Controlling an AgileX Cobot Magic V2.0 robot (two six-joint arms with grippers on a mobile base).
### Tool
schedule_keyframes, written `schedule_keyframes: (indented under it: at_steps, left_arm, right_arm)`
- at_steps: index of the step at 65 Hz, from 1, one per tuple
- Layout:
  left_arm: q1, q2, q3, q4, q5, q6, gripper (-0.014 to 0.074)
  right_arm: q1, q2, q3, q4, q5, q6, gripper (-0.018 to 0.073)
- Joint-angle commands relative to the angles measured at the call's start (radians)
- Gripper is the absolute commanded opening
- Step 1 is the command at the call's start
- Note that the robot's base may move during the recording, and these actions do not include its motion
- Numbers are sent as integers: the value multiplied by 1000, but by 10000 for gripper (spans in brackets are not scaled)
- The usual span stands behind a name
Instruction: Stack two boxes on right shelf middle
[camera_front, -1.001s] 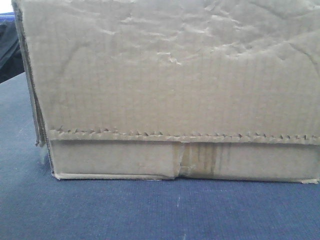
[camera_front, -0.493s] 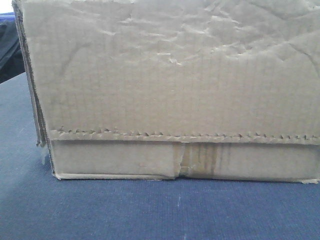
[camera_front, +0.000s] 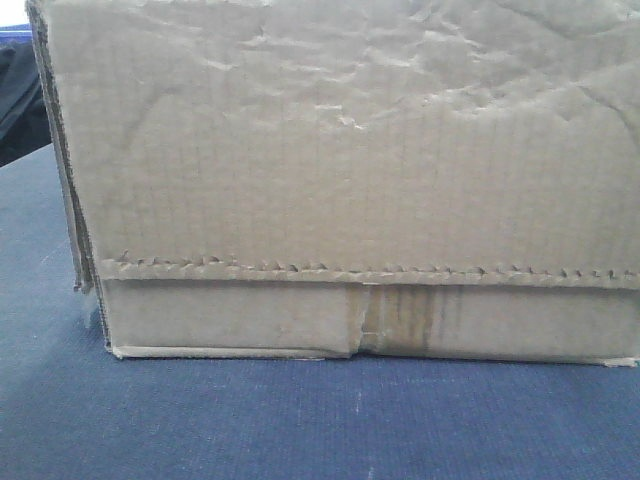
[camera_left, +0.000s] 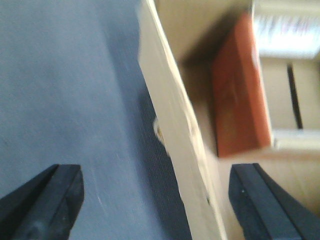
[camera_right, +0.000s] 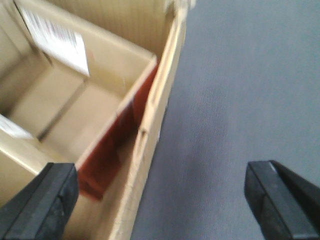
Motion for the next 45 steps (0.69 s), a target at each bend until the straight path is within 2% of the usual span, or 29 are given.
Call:
schedule_keyframes:
  at_steps: [1,14,35,40,45]
  left_arm:
    - [-8,-5,62,-42,-7,-4,484]
    - [-8,27,171,-93,-78,-4,484]
    - [-8,108,183,-121,-79,-6,483]
    - [-8,110,183,-121,-81,-10,462]
    - [-8,110,183,-121,-81,-12,404]
  right_arm:
    - [2,39,-9,-9,18,-7,568]
    - [2,125,-9,-7,23,-7,568]
    - [2,236,-5,-5,25,-7,567]
    - [2,259,-1,-5,22,-7,524]
    - [2,277,-1,-5,22,-7,415]
